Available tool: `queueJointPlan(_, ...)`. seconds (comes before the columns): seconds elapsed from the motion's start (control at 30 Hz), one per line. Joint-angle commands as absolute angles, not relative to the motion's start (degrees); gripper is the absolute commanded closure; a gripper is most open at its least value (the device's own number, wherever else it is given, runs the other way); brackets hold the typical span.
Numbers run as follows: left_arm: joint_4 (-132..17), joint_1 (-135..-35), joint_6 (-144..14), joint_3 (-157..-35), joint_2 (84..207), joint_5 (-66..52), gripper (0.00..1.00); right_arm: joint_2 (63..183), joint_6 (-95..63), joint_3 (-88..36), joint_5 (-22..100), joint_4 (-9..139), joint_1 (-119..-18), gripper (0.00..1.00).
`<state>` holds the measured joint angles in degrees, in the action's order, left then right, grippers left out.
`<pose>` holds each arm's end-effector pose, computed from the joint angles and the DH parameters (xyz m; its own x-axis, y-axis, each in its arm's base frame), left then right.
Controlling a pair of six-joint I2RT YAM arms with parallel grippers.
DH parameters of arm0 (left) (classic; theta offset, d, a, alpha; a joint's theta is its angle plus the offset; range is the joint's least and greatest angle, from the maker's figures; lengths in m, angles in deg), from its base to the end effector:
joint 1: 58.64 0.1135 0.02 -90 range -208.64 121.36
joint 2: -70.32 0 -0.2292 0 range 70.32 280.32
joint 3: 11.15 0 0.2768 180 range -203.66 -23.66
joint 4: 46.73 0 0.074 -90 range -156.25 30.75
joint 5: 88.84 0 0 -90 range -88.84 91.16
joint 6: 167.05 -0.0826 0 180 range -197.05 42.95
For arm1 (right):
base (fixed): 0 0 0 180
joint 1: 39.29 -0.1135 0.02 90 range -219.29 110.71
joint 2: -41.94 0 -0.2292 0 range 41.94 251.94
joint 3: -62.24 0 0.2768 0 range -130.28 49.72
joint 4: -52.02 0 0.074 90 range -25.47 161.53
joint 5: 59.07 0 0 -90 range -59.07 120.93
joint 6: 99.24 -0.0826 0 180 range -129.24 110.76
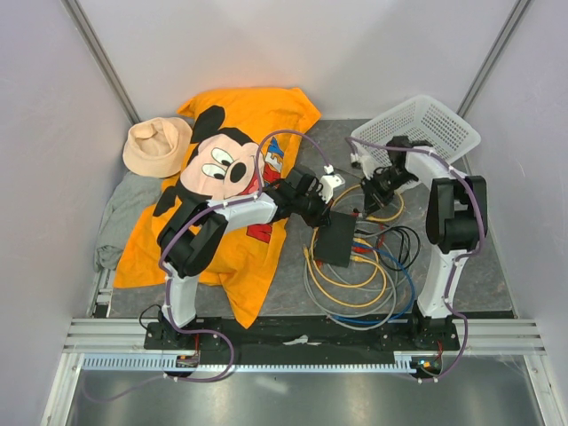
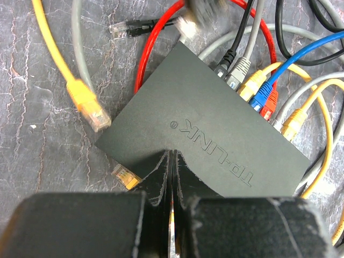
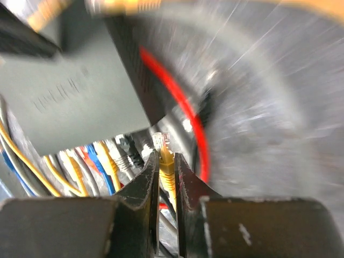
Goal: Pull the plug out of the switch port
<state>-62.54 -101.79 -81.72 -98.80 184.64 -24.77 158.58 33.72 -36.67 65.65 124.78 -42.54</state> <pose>0.3190 -0.3485 0.0980 -0.4218 0.4958 -0.7591 0.8876 0.3965 -0.2343 0.3819 0.0688 0.0922 -0.7022 -0.6009 -0.3819 -0.7109 0.5621 0.4226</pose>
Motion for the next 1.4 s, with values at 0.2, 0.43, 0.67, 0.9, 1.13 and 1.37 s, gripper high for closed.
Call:
queueJointPlan(0.2, -70.58, -100.3, -86.89, -96.97, 183.36, -24.77, 0.98, 150.58, 21.54, -55.65, 77.78, 123.25, -43.86, 1.0)
queueJointPlan(0.43, -73.13, -98.02, -93.3, -93.63, 174.39, -25.73, 0.99, 141.97, 13.28, -62.95, 76.99, 119.38, -45.36, 1.0)
queueJointPlan(0.67, -74.19, -97.48, -91.12, -94.68, 172.54, -28.97, 0.98, 125.28, 10.17, -56.31, 63.05, 117.27, -45.36, 1.0)
queueJointPlan(0.9, -70.95, -97.48, -84.61, -97.49, 172.63, -33.03, 0.99, 105.43, 12.57, -40.47, 26.59, 120.43, -44.65, 1.0)
queueJointPlan(1.13, -64.7, -97.57, -78.73, -94.95, 169.73, -33.03, 0.98, 97.4, 8.34, -23.35, 10.29, 116.92, -44.21, 1.0)
queueJointPlan(1.37, -66.18, -97.57, -76.96, -92.66, 167.62, -33.3, 0.98, 95.46, 8.6, -1.8, 13.61, 101.23, -43.86, 1.0)
